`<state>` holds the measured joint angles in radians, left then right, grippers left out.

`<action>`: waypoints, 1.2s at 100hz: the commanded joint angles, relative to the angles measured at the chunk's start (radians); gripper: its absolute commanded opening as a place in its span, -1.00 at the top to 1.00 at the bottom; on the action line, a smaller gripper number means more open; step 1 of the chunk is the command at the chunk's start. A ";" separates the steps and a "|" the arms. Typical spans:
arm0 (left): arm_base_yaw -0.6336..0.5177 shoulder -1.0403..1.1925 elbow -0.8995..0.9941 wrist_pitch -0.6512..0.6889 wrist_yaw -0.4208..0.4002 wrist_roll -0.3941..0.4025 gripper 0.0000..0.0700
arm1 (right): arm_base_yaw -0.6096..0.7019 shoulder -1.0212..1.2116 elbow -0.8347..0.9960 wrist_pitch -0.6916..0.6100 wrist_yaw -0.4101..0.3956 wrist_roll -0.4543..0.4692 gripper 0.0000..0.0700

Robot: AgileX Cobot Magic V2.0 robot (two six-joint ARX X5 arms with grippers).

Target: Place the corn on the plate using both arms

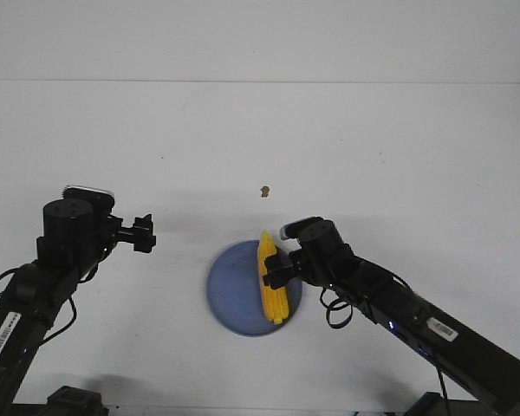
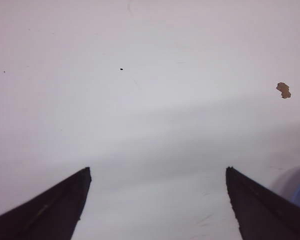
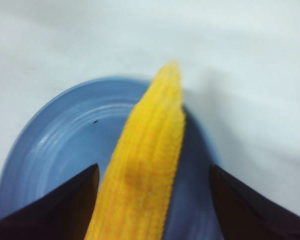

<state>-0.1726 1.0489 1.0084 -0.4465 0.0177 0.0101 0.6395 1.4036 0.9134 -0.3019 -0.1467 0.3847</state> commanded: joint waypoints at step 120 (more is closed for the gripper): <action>-0.002 -0.629 -0.453 0.182 -0.002 -0.079 -0.51 | -0.405 -1.258 -0.373 -0.151 0.386 -0.330 -0.31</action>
<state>-0.1734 0.4240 0.5457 -0.2787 0.0177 -0.0662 0.2329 0.1425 0.5339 -0.4572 0.2325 0.0490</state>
